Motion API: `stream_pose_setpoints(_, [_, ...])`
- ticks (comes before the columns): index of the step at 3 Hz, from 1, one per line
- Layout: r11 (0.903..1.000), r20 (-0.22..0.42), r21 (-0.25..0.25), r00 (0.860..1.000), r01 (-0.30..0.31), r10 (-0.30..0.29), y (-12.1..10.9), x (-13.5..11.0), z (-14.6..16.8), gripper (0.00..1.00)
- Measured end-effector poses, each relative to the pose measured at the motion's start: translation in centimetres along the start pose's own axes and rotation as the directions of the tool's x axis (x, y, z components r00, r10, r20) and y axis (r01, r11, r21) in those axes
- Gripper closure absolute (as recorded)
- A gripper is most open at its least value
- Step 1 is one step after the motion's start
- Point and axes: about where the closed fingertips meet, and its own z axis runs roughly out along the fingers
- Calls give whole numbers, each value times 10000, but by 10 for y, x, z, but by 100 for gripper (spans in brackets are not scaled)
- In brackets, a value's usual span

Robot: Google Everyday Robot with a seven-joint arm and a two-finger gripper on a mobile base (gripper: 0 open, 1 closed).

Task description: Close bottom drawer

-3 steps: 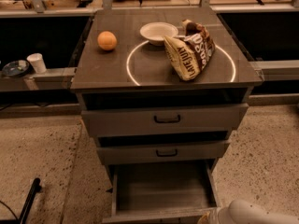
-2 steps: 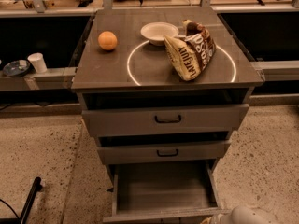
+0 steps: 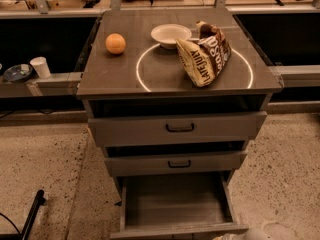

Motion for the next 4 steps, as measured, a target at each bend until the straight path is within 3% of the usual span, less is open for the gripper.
stream_pose_setpoints(2, [9878,528,1356,9961,-769,703,-45,23,17,100])
stream_pose_setpoints(4, [9554,2331,2601,9693,-1398,784,-89,16,23,100])
